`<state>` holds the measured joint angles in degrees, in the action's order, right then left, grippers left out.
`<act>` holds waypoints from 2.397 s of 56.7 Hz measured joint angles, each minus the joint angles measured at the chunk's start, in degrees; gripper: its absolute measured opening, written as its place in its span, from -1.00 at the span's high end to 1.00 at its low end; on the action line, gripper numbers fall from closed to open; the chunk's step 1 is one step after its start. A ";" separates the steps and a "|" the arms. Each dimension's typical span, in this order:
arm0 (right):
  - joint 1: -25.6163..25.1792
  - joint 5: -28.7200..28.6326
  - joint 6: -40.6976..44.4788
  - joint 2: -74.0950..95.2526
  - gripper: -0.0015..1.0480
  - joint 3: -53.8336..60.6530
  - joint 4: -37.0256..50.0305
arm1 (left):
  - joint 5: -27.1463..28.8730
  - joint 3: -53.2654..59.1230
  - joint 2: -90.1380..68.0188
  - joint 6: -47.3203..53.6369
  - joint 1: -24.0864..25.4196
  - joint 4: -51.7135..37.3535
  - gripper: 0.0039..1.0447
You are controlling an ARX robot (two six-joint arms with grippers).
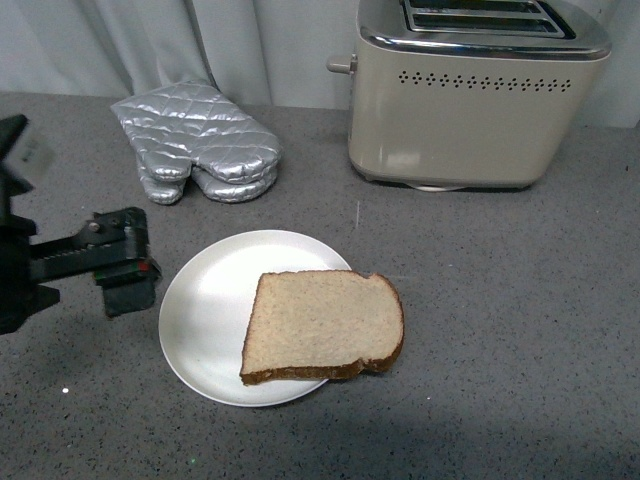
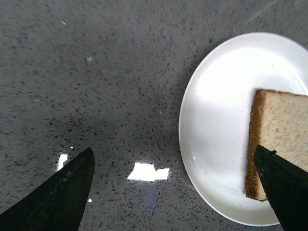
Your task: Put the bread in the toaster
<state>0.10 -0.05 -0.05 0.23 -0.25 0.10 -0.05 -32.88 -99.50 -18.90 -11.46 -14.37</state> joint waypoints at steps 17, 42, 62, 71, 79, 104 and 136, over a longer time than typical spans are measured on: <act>0.00 -0.02 0.00 0.00 -0.81 0.00 0.00 | -1.20 -8.39 -10.38 2.40 -1.38 5.35 -0.88; 0.00 -0.02 0.00 0.00 -0.81 0.00 0.00 | -1.14 -13.70 -16.26 0.35 -2.27 8.37 -0.04; 0.00 0.00 0.00 0.00 -0.81 0.00 0.00 | -1.99 -14.49 -16.79 -2.60 -2.99 10.45 0.95; 0.00 0.00 0.00 0.00 -0.81 -0.02 0.00 | -4.46 -14.40 -15.78 -5.27 -3.26 9.94 0.94; 0.00 -0.02 0.00 0.00 -0.81 -0.02 -0.02 | -7.13 -14.12 -13.68 -8.57 -4.37 9.11 0.94; 0.00 -0.02 0.00 0.00 -0.81 0.00 0.00 | -10.67 -24.17 -19.23 -17.97 -14.51 9.57 0.94; 0.00 -0.02 0.00 0.00 -0.81 0.00 0.00 | -9.68 -44.44 -33.70 -21.73 -23.15 16.81 0.71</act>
<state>0.10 -0.08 -0.05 0.23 -0.25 0.10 -9.74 -77.32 -133.21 -40.62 -34.61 2.44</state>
